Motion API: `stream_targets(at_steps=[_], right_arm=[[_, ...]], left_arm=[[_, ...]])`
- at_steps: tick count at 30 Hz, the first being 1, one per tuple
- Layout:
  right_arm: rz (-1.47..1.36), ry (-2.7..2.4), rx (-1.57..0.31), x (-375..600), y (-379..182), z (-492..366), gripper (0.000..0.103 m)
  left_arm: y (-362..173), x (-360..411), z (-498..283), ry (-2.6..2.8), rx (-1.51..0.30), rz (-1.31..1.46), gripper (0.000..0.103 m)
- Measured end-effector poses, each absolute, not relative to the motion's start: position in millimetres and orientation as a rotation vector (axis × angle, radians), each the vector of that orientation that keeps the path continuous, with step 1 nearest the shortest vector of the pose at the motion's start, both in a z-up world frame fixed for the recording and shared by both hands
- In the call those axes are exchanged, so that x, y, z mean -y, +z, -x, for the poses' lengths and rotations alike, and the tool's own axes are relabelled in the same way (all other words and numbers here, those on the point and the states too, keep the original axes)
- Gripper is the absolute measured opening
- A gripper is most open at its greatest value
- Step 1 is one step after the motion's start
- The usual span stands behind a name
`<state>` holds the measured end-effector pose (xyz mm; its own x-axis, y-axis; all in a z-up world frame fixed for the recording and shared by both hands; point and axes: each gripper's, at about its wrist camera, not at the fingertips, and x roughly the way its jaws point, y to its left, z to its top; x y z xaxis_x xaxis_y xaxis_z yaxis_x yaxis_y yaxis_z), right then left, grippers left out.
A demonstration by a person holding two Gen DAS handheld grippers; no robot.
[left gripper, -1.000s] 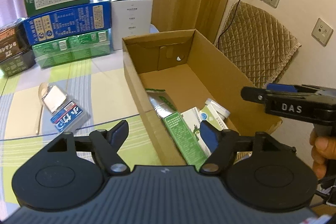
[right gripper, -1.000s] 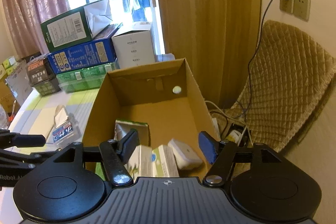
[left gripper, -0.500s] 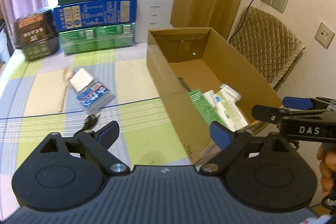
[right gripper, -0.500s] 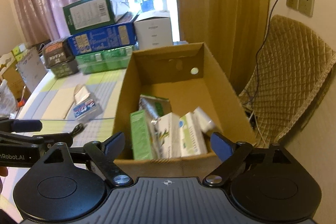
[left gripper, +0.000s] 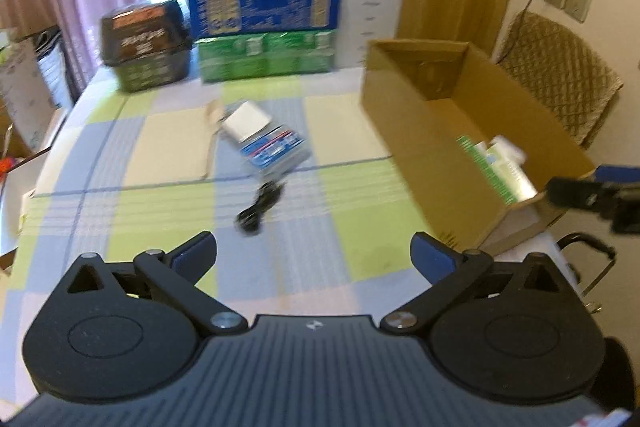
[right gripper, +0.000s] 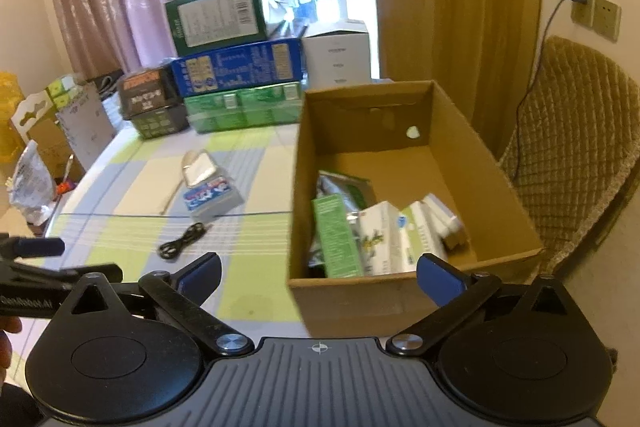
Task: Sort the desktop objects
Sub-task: 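Withdraw both tools from the cardboard box back to the table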
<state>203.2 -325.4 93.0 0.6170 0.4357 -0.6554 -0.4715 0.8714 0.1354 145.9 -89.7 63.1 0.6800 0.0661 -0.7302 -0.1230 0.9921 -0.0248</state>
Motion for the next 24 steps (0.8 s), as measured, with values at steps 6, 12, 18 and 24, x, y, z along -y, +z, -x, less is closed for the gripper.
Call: stream_targets(at_steps=[6,12,18,24], right_arm=[[0.040,0.589,-0.732,303,89,-184,0.101],[0.060,0.653,-0.748,280,79,-166,0.101],[0.083,0.691,-0.781,256,64,-157,0.101],[0.102,0.707,-0.798,240,49,-163,0.101]], left_arm=[[46,52,-118,0.178,-0.854,0.079,0.101],[36,17,-103,0.211,-0.877,0.099,0.101],[32,2,-102,0.182,-0.883,0.096,0.101],[23,-9,-115,0.131,-0.890,0.114,0.101]])
